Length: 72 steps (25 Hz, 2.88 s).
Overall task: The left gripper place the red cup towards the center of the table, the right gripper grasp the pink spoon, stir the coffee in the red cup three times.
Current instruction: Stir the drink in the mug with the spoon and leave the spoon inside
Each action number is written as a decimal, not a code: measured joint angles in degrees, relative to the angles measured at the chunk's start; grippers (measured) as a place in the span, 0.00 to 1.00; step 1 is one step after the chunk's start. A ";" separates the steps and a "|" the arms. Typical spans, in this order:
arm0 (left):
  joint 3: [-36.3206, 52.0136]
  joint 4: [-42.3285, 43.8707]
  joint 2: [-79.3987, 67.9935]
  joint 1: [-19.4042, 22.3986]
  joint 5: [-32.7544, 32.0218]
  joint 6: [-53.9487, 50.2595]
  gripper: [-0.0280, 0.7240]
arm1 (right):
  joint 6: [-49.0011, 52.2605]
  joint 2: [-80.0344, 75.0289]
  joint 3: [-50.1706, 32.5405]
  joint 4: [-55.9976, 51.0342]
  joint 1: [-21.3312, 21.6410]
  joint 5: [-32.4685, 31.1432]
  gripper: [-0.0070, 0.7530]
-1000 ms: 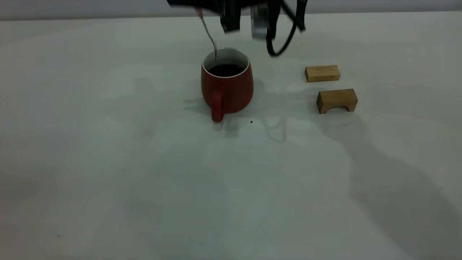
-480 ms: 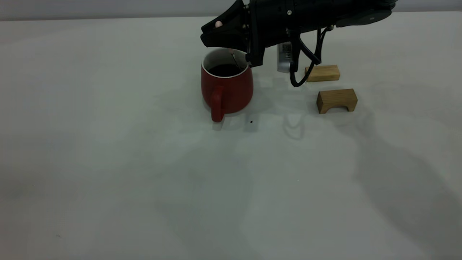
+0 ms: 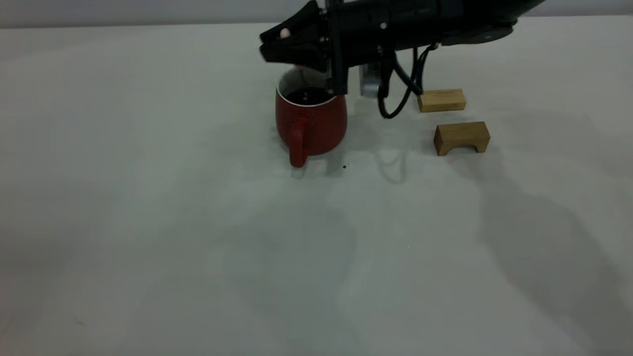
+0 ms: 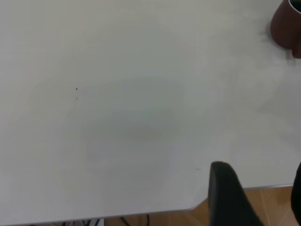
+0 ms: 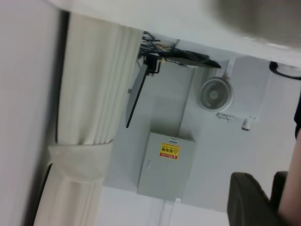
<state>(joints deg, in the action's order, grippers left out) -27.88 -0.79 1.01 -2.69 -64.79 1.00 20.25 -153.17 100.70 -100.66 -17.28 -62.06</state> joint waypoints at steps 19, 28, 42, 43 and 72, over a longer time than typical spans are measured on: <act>0.00 0.00 0.00 0.00 0.00 0.00 0.58 | 1.49 -0.32 1.29 -0.01 -2.11 -1.05 0.17; 0.00 0.00 0.00 0.00 0.00 0.00 0.58 | 0.36 1.68 -5.85 -0.31 1.68 0.47 0.17; 0.00 0.00 0.00 0.00 0.00 0.00 0.58 | 0.81 -1.58 1.28 -0.19 -3.25 -1.18 0.17; 0.00 0.00 0.00 0.00 0.00 0.00 0.58 | 0.86 -1.83 1.70 -0.19 -2.98 -1.18 0.17; 0.00 0.00 0.00 0.00 0.00 0.00 0.58 | -13.08 0.89 2.11 4.66 2.38 -3.53 0.64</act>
<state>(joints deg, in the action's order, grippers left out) -27.88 -0.79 1.01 -2.69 -64.79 1.00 7.17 -152.27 102.81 -96.00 -14.90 -65.59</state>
